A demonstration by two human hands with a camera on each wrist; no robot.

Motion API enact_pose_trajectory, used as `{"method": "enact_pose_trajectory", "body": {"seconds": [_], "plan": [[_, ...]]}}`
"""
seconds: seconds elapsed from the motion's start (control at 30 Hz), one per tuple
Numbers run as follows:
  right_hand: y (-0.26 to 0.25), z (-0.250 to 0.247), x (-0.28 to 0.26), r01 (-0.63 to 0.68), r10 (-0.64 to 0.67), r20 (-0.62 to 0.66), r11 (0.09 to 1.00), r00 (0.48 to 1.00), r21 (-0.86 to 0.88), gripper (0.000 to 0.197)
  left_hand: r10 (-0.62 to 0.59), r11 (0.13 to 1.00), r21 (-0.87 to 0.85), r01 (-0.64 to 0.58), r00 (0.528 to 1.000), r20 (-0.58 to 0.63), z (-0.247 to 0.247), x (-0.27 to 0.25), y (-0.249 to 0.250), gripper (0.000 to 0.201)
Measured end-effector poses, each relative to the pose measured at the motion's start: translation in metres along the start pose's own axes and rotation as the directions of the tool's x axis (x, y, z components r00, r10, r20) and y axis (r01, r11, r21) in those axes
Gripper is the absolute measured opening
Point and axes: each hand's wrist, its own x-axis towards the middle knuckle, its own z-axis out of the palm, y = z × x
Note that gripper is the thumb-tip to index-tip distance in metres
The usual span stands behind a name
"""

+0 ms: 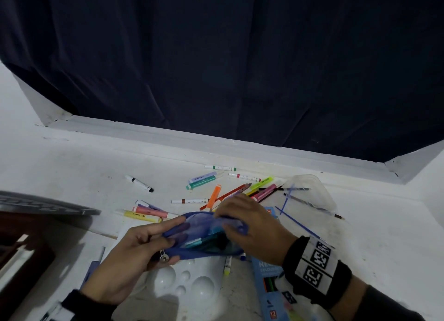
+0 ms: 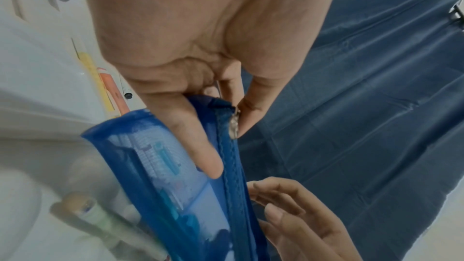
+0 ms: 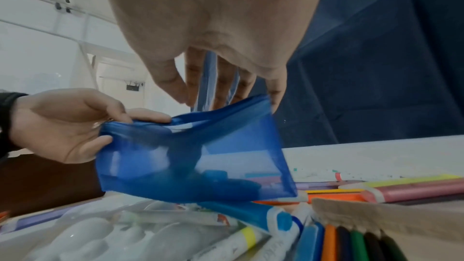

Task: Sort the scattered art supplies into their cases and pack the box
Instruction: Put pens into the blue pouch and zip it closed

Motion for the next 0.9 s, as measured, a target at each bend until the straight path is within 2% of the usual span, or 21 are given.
{"method": "enact_pose_trajectory", "body": {"seconds": [0.1,0.17,0.27,0.33,0.4,0.53,0.63,0.73,0.9], "plan": [[0.015,-0.002,0.014,-0.105,0.114,-0.103,0.99,0.988,0.09,0.014,0.005,1.0,0.021,-0.004,1.0,-0.024,-0.009,-0.004,-0.001,0.042],[0.033,-0.001,0.025,-0.215,0.213,-0.083,0.976,0.974,-0.019,0.015,-0.002,1.0,0.007,0.002,0.999,-0.035,-0.015,-0.01,-0.004,0.042],[0.061,0.004,0.038,-0.343,0.364,0.048,0.908,0.93,-0.241,0.025,-0.006,0.999,-0.033,0.005,0.999,-0.045,-0.027,-0.02,-0.007,0.038],[0.076,0.01,0.044,-0.324,0.408,0.151,0.861,0.901,-0.391,0.03,-0.004,0.999,-0.054,0.002,0.999,-0.038,-0.034,-0.027,-0.008,0.031],[0.085,0.015,0.049,-0.252,0.433,0.226,0.795,0.873,-0.551,0.033,0.005,0.999,-0.046,-0.006,1.0,-0.023,-0.043,-0.033,-0.011,0.053],[0.083,0.016,0.059,-0.181,0.467,0.257,0.705,0.846,-0.686,0.044,0.032,0.999,-0.01,-0.033,0.998,-0.048,-0.057,-0.041,-0.015,0.093],[0.079,0.021,0.064,-0.167,0.494,0.262,0.666,0.829,-0.727,0.053,0.028,0.999,-0.026,-0.029,0.998,-0.062,-0.059,-0.045,-0.018,0.096],[0.074,0.025,0.066,-0.189,0.526,0.253,0.647,0.812,-0.739,0.053,0.026,1.0,-0.017,-0.026,0.999,-0.021,-0.058,-0.047,-0.019,0.094],[0.07,0.028,0.065,-0.178,0.514,0.26,0.654,0.818,-0.735,0.049,0.009,1.0,0.018,-0.008,1.0,-0.012,-0.06,-0.05,-0.018,0.094]]}}
